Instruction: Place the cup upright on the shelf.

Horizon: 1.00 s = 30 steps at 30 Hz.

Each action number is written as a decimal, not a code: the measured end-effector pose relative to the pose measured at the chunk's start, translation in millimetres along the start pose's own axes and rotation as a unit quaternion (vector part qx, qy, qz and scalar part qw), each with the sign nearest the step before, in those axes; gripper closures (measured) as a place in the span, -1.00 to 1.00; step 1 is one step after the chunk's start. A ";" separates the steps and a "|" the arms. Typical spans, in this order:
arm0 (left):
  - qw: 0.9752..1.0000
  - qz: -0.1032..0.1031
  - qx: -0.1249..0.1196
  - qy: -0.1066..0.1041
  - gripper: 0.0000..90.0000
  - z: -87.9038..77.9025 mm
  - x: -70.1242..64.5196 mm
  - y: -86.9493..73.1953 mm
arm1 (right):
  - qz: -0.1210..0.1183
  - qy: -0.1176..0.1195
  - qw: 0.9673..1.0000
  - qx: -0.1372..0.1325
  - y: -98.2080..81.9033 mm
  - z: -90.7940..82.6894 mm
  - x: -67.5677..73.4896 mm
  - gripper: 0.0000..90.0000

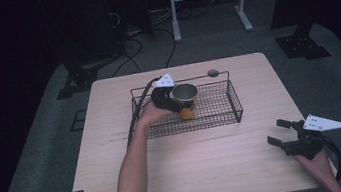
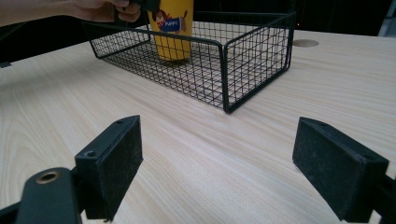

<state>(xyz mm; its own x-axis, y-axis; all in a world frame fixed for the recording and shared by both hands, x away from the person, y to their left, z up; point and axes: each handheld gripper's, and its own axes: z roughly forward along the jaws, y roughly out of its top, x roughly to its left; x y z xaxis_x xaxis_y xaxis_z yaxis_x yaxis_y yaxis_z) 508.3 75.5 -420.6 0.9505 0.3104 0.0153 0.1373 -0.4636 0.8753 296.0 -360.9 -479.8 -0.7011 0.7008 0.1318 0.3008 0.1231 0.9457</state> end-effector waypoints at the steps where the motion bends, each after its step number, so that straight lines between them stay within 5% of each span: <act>1: 1.000 -0.001 0.004 0.000 -0.75 0.6 0.1 -0.9 | 0.000 0.000 1.000 0.000 0.0 0.0 0.0 -0.67; 30: 1.000 0.009 0.019 0.013 -0.86 -2.3 -0.2 -0.5 | 0.000 0.000 1.000 -0.001 0.0 -0.1 -0.3 -0.67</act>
<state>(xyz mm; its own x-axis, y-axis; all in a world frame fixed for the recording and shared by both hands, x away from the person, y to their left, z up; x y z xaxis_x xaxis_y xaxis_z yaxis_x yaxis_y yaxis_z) 507.4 77.6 -420.0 0.9452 0.3233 0.0450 0.1307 -0.5013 0.8553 296.1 -361.2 -479.8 -0.7015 0.7002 0.1326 0.3000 0.1215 0.9462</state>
